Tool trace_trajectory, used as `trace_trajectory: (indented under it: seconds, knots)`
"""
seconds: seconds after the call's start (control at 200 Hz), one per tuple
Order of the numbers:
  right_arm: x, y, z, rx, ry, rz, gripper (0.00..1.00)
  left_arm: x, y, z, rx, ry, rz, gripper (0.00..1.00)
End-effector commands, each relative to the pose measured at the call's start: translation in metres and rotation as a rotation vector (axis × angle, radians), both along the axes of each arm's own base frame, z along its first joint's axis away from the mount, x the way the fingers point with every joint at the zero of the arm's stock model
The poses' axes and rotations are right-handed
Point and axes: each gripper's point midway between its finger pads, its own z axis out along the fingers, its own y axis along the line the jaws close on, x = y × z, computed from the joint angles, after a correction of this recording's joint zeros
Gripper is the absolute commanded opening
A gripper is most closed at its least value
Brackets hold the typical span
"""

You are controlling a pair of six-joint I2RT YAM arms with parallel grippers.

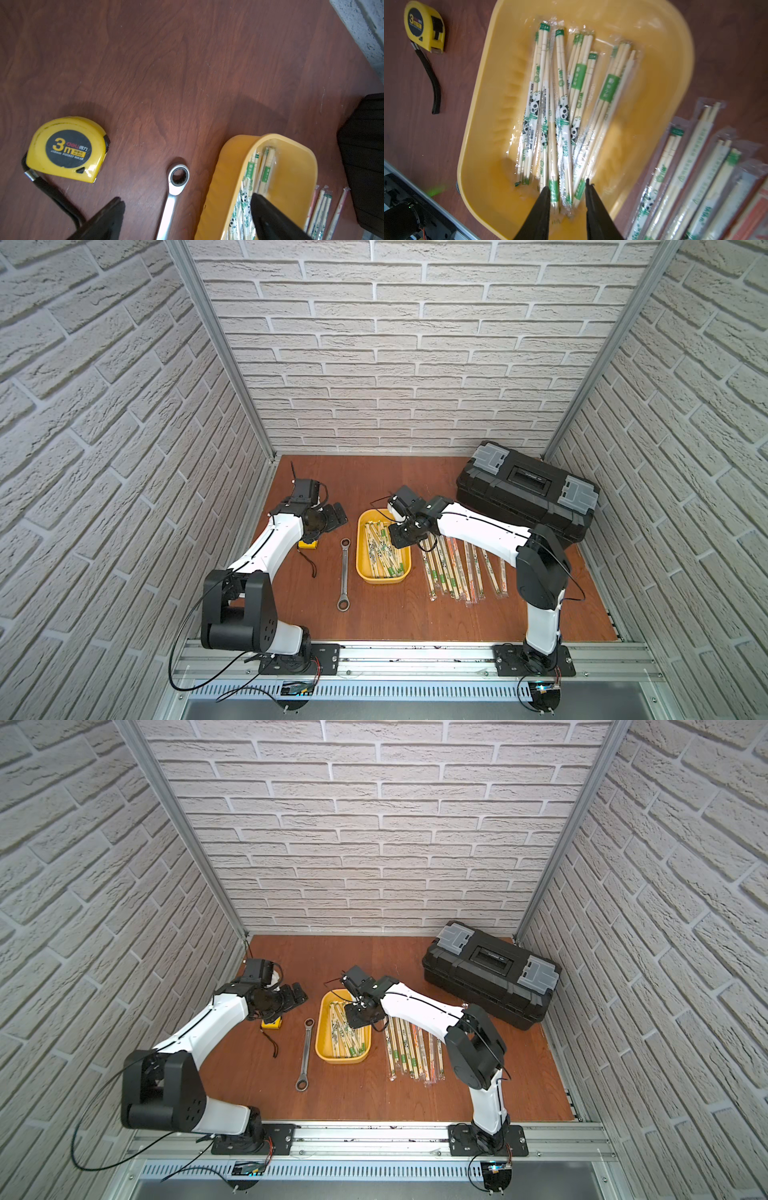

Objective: Take the paired disposable chopsticks out of the storage box
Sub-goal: Pick up the paired disposable chopsticks from the storage box.

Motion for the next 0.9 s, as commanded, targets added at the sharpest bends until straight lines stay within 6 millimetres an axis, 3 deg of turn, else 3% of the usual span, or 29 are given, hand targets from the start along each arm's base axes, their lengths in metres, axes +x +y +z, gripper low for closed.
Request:
trace_trajectory:
  seconds: [0.0,0.15,0.35,0.735,0.89]
  knots:
    - [-0.001,0.018,-0.009,-0.002,0.014,0.047,0.31,-0.004,0.003,-0.005,-0.006,0.011,0.004,0.98]
    - [0.003,0.026,-0.027,-0.030,0.033,0.062,0.30,-0.004,0.005,-0.003,-0.013,0.005,0.011,0.98]
    - [0.006,0.023,-0.047,-0.081,0.044,0.063,0.29,-0.005,0.006,-0.004,-0.023,0.002,0.017,0.98]
    - [0.010,0.021,-0.067,-0.133,0.056,0.067,0.27,-0.006,0.006,-0.006,-0.034,0.002,0.020,0.98]
    - [0.010,0.020,-0.071,-0.141,0.065,0.069,0.20,-0.006,0.006,-0.004,-0.034,-0.003,0.019,0.98]
